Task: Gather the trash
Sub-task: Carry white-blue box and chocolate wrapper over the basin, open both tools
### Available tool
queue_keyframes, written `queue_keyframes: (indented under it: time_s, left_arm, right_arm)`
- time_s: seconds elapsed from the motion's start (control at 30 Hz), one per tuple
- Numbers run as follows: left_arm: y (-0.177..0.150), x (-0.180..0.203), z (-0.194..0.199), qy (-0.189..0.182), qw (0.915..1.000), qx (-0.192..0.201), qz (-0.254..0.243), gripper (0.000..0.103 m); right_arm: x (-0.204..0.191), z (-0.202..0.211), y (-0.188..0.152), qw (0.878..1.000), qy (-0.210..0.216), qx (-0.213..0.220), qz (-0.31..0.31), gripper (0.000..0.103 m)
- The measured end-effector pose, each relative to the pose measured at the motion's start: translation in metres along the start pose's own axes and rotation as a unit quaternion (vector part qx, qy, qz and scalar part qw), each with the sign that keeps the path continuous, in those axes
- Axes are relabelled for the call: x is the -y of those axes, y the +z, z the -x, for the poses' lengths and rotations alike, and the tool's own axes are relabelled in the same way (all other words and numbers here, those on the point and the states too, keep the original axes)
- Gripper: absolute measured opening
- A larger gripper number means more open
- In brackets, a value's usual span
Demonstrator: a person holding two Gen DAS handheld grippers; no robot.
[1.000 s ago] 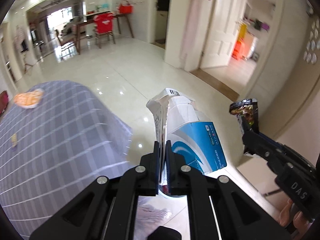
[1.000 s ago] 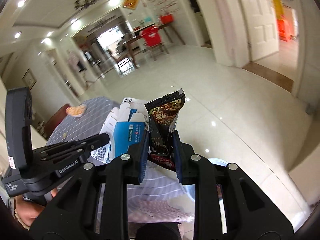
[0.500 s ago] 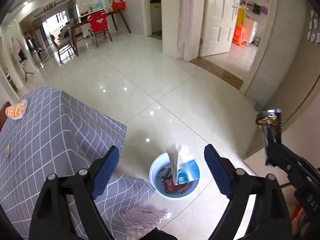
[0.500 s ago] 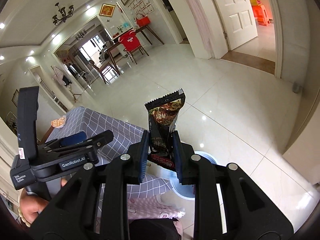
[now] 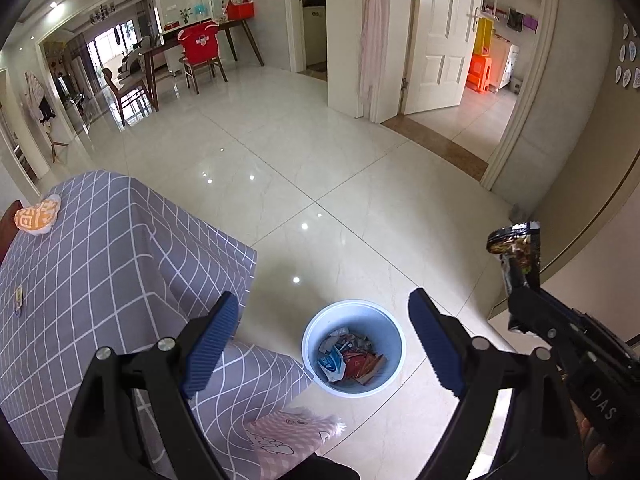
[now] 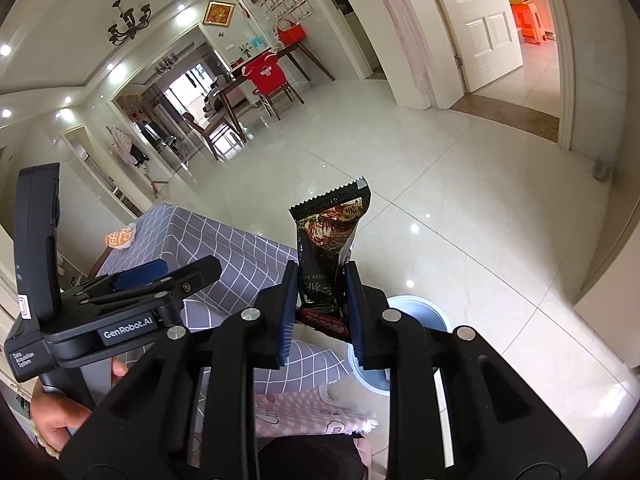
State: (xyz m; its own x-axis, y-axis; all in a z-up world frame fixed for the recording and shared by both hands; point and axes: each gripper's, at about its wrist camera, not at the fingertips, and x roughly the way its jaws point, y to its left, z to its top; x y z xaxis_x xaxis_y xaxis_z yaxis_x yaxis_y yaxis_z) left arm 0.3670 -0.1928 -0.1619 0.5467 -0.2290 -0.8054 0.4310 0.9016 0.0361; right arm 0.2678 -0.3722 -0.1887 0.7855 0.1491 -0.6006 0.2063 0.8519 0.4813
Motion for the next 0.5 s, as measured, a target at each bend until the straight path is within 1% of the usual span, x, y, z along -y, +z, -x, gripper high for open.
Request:
queue_keyframes:
  time_s: [0.3, 0.4, 0.43, 0.47, 0.5]
  left_arm:
    - [0.004, -0.009, 0.008, 0.003, 0.9999, 0.01, 0.011, 0.085]
    - [0.005, -0.017, 0.012, 0.006, 0.9997, 0.016, 0.017, 0.085]
    - [0.005, -0.018, 0.013, 0.008, 0.9996, 0.018, 0.018, 0.085]
    - [0.005, -0.021, 0.014, 0.01, 0.9996, 0.019, 0.019, 0.085]
    - [0.004, -0.024, 0.015, 0.012, 0.9995, 0.02, 0.02, 0.085]
  right_arm:
    - [-0.005, -0.012, 0.003, 1.0, 0.006, -0.002, 0.002, 0.024]
    - [-0.006, -0.015, 0.006, 1.0, 0.01, 0.009, -0.002, 0.027]
    - [-0.005, -0.017, 0.007, 1.0, 0.012, 0.017, -0.003, 0.032]
    - [-0.003, -0.019, 0.007, 1.0, 0.008, 0.023, -0.009, 0.061]
    - [-0.003, -0.021, 0.007, 1.0, -0.002, 0.024, -0.017, 0.073]
